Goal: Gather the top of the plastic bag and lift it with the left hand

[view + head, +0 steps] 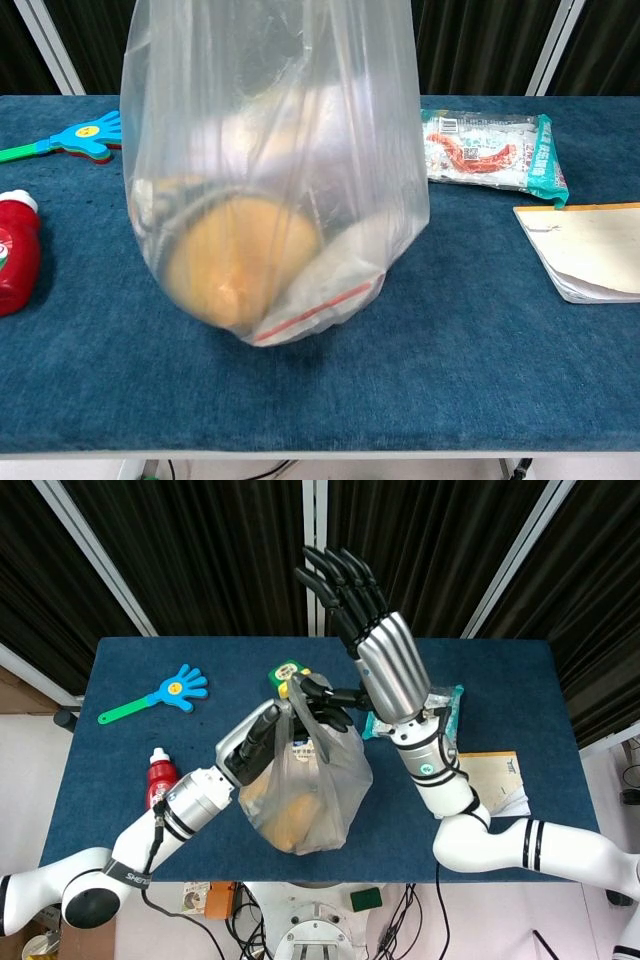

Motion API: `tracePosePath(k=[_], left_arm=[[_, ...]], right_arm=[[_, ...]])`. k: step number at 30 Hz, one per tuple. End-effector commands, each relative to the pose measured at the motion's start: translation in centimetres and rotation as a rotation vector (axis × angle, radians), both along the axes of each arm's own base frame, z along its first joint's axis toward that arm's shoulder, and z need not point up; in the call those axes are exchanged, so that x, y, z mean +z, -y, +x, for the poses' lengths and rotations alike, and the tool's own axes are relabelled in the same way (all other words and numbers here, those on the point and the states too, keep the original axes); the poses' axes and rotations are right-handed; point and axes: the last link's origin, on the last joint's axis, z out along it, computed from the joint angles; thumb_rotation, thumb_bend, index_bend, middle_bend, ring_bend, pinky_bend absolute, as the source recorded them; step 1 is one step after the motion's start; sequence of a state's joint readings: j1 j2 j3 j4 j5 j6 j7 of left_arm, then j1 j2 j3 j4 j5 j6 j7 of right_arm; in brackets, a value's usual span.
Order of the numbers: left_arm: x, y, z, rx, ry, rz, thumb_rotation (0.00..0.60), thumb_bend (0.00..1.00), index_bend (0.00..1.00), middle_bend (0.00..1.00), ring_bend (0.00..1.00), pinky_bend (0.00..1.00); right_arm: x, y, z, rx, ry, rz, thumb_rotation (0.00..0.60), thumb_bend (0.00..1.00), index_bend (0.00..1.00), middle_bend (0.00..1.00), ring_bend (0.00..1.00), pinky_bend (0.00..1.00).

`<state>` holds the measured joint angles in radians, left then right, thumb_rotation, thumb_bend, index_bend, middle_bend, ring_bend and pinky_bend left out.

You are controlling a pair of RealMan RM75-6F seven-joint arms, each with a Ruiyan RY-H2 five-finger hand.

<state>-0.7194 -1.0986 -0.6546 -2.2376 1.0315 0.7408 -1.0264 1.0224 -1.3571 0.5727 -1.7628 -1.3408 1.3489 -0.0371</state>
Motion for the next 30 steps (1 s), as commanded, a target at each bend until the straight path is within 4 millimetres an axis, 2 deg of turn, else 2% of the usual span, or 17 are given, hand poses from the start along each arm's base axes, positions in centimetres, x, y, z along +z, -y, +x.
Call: tracePosePath(k=[1, 15, 24, 30], left_arm=[[-0.1, 0.0, 0.1, -0.005, -0.001, -0.003, 0.138, 0.08, 0.27, 0.34, 0.31, 0.52], [-0.4, -1.1, -0.2, 0.017, -0.044, 0.128, 0.131, 0.08, 0.26, 0.33, 0.31, 0.45], [-0.7, -1.1, 0.3, 0.017, -0.038, 0.128, 0.123, 0.08, 0.26, 0.33, 0.31, 0.45], [-1.1, -1.5, 0.5, 0.022, -0.045, 0.140, 0.114, 0.08, 0.25, 0.30, 0.29, 0.41]], right_arm=[[0.0, 0.0, 0.0, -0.003, 0.000, 0.003, 0.600, 0.17, 0.00, 0.00, 0.00, 0.00], [0.2, -0.7, 0.2, 0.009, -0.001, -0.002, 0.600, 0.17, 0.00, 0.00, 0.00, 0.00], [-0.2, -0.6, 0.0, 0.004, -0.007, 0.008, 0.600, 0.17, 0.00, 0.00, 0.00, 0.00], [-0.1, -0.6, 0.3, 0.009, -0.009, 0.003, 0.600, 0.17, 0.00, 0.00, 0.00, 0.00]])
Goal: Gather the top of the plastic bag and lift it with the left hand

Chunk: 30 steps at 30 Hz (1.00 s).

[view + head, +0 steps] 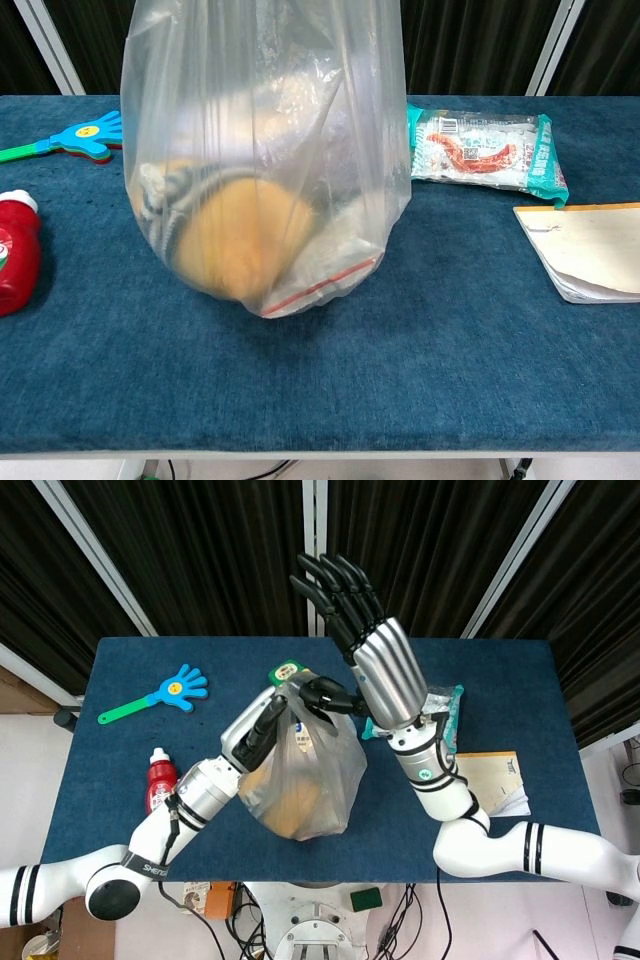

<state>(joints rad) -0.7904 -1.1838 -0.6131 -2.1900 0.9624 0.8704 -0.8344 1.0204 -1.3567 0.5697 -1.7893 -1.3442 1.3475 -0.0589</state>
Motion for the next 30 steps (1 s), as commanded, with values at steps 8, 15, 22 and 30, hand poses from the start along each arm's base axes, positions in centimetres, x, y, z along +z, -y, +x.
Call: tracePosePath(k=[8, 15, 22, 30], left_arm=[[-0.5, -0.5, 0.4, 0.009, -0.005, 0.020, 0.104, 0.08, 0.23, 0.25, 0.24, 0.36], [-0.6, 0.3, 0.6, 0.011, 0.019, -0.041, 0.107, 0.08, 0.21, 0.25, 0.23, 0.36], [-0.6, 0.4, 0.9, 0.008, 0.032, -0.083, 0.116, 0.08, 0.17, 0.23, 0.21, 0.35], [-0.5, 1.0, 0.5, -0.028, -0.009, -0.095, 0.120, 0.08, 0.21, 0.27, 0.25, 0.40]], right_arm=[[0.2, -0.2, 0.1, -0.001, -0.005, -0.007, 0.600, 0.17, 0.00, 0.00, 0.00, 0.00], [-0.2, 0.1, 0.1, -0.008, -0.013, -0.001, 0.600, 0.17, 0.00, 0.00, 0.00, 0.00], [-0.6, 0.1, 0.4, -0.004, -0.013, 0.001, 0.600, 0.17, 0.00, 0.00, 0.00, 0.00], [-0.4, 0.8, 0.9, -0.031, -0.005, 0.010, 0.600, 0.17, 0.00, 0.00, 0.00, 0.00]])
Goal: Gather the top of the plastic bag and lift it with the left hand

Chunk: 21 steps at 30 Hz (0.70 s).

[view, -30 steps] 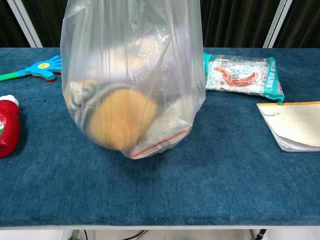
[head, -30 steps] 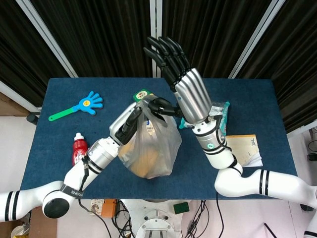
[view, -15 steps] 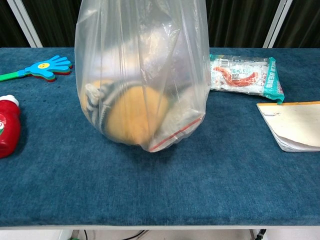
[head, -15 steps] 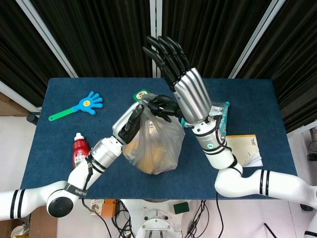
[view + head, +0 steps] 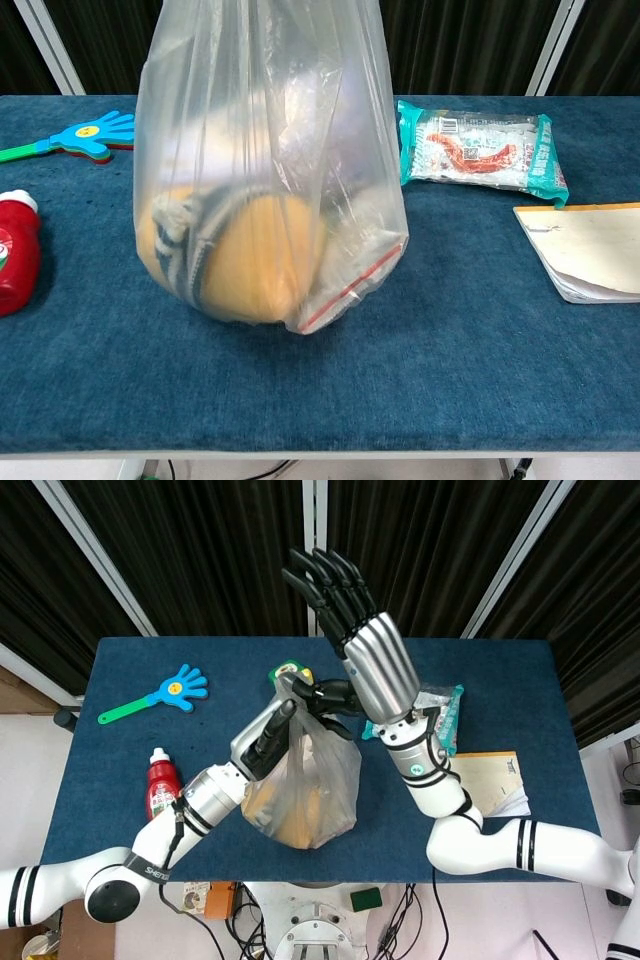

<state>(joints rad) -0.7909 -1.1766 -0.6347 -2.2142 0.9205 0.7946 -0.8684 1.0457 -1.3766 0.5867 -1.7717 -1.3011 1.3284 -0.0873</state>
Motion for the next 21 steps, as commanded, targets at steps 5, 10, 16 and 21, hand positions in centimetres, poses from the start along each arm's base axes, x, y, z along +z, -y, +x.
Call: tracePosePath(k=[5, 10, 16, 21], left_arm=[[0.0, 0.6, -0.3, -0.056, -0.055, -0.004, 0.123, 0.08, 0.30, 0.39, 0.35, 0.53], [0.4, 0.4, -0.7, -0.052, -0.054, -0.008, 0.124, 0.08, 0.40, 0.52, 0.48, 0.65], [1.0, 0.1, -1.0, -0.039, -0.034, -0.011, 0.124, 0.08, 0.48, 0.60, 0.56, 0.72], [2.3, -0.5, -1.3, -0.003, 0.016, 0.023, 0.120, 0.08, 0.49, 0.61, 0.56, 0.73]], right_arm=[[-0.1, 0.6, -0.2, -0.020, -0.005, 0.004, 0.600, 0.17, 0.00, 0.00, 0.00, 0.00], [0.1, 1.1, -0.5, -0.041, 0.000, 0.010, 0.600, 0.17, 0.00, 0.00, 0.00, 0.00], [0.2, 1.6, -1.3, -0.071, -0.017, 0.014, 0.600, 0.17, 0.00, 0.00, 0.00, 0.00], [0.4, 2.2, -2.7, -0.108, -0.028, 0.019, 0.600, 0.17, 0.00, 0.00, 0.00, 0.00]])
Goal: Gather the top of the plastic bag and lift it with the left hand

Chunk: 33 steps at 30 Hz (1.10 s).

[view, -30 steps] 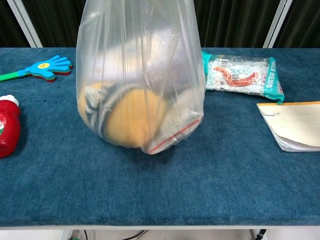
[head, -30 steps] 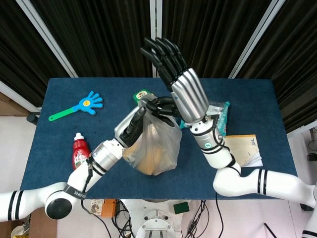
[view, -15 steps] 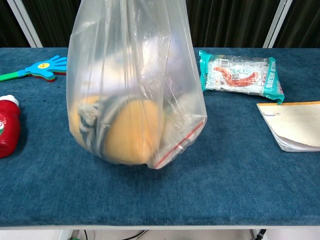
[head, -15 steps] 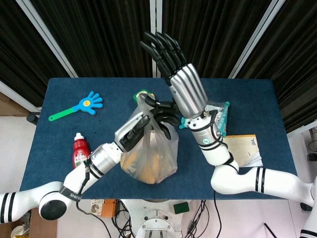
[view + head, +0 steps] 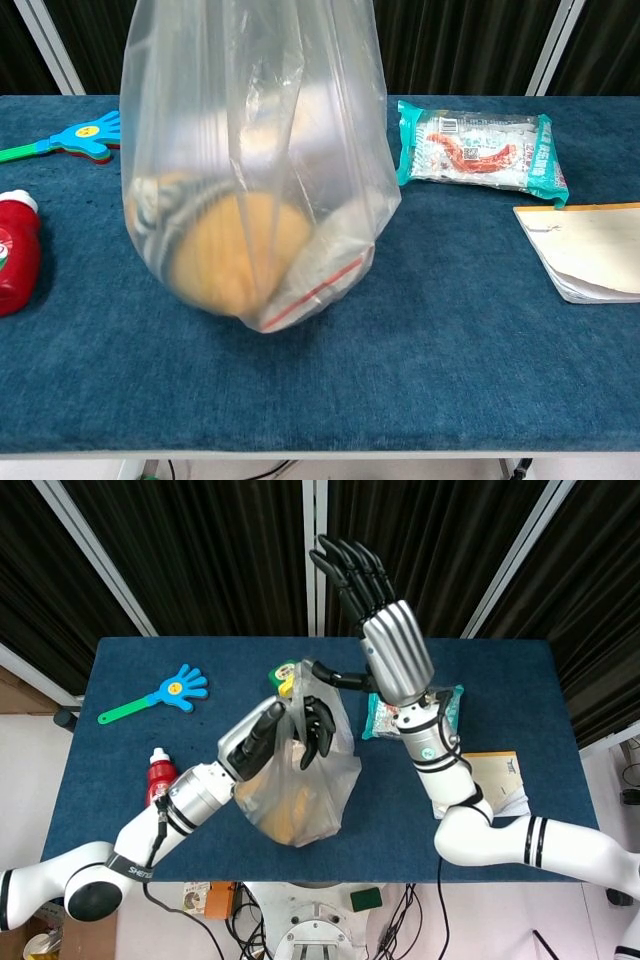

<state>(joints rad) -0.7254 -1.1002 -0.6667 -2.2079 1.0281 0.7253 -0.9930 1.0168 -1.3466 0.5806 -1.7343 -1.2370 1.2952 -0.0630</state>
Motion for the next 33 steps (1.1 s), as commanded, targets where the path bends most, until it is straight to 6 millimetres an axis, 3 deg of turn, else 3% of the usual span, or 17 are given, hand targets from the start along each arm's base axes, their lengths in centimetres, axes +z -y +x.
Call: tracePosePath(k=[1, 9, 16, 22, 33], left_arm=[[1.0, -0.5, -0.3, 0.025, 0.031, 0.026, 0.120, 0.08, 0.49, 0.61, 0.56, 0.73], [2.7, -0.8, -0.4, 0.079, 0.125, 0.008, 0.104, 0.08, 0.48, 0.60, 0.56, 0.72], [3.5, -1.0, -0.4, 0.090, 0.150, 0.045, 0.098, 0.08, 0.31, 0.39, 0.38, 0.57], [3.8, -1.1, -0.6, 0.101, 0.139, 0.078, 0.079, 0.08, 0.25, 0.32, 0.29, 0.47], [4.3, -2.3, -0.2, 0.111, 0.093, 0.133, 0.027, 0.08, 0.24, 0.31, 0.27, 0.42]], right_arm=[[0.1, 0.4, -0.8, -0.023, -0.004, 0.003, 0.600, 0.17, 0.00, 0.00, 0.00, 0.00], [0.3, 0.8, -2.3, -0.055, -0.043, 0.021, 0.600, 0.16, 0.00, 0.00, 0.00, 0.00], [1.0, 0.2, -4.0, -0.045, -0.073, 0.019, 0.600, 0.12, 0.00, 0.00, 0.00, 0.00], [2.5, -1.5, -7.6, -0.055, -0.087, -0.009, 0.600, 0.11, 0.00, 0.00, 0.00, 0.00], [5.9, -6.9, -16.1, -0.111, -0.059, -0.092, 0.600, 0.11, 0.00, 0.00, 0.00, 0.00]])
